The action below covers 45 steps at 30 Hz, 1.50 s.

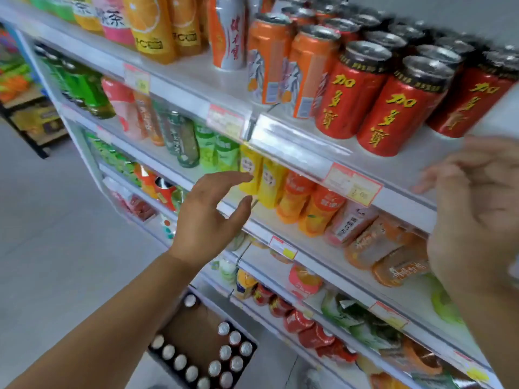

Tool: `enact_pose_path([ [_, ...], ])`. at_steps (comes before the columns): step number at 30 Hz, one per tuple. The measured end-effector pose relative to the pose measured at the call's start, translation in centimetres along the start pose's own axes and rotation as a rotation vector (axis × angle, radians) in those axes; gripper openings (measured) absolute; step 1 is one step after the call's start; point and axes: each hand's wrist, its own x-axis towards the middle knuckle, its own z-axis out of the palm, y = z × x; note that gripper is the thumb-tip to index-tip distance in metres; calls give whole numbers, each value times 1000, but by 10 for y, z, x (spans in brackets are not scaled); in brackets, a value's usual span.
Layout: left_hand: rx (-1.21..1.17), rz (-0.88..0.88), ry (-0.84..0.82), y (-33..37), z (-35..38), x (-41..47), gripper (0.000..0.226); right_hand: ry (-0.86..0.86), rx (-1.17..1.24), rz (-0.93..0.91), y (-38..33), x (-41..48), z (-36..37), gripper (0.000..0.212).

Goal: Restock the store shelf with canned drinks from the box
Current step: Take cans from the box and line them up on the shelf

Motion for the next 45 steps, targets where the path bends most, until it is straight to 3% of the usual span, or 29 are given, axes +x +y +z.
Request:
enact_pose_path([
  [4,160,-474,-112,-89,-31,-102,36,-378,148,230,25,-87,74,19],
  [10,284,-1235,-422,-186,-46,-280,53,-1151,-178,751,145,-231,193,26],
  [14,247,-1488,-576,-242,-23,-381,47,-1353,-393,907,237,-335,257,26],
  [17,245,-1539,-691,-302,4,-440,51,-1423,-503,985,311,-418,303,30],
  [21,259,-1474,-863,-395,45,-490,49,-1463,-551,1070,399,-527,348,32],
  [25,339,-1299,-970,-482,93,-527,49,-1517,-524,1117,461,-623,370,37],
  [28,318,-1082,-1048,-528,132,-547,53,-1643,-549,1059,491,-681,370,50],
  [30,329,-873,-1188,-548,158,-561,61,-1694,-537,1038,502,-707,368,59],
  [34,539,-476,-1503,-579,185,-588,84,-1628,-433,1071,511,-742,368,67],
  [39,623,-260,-1522,-595,197,-603,83,-1562,-413,1108,516,-769,370,87],
  [42,593,-275,-1512,-598,201,-602,74,-1523,-404,1112,519,-776,372,88],
  [45,514,-391,-1395,-597,197,-601,60,-1466,-425,1113,515,-766,369,82],
])
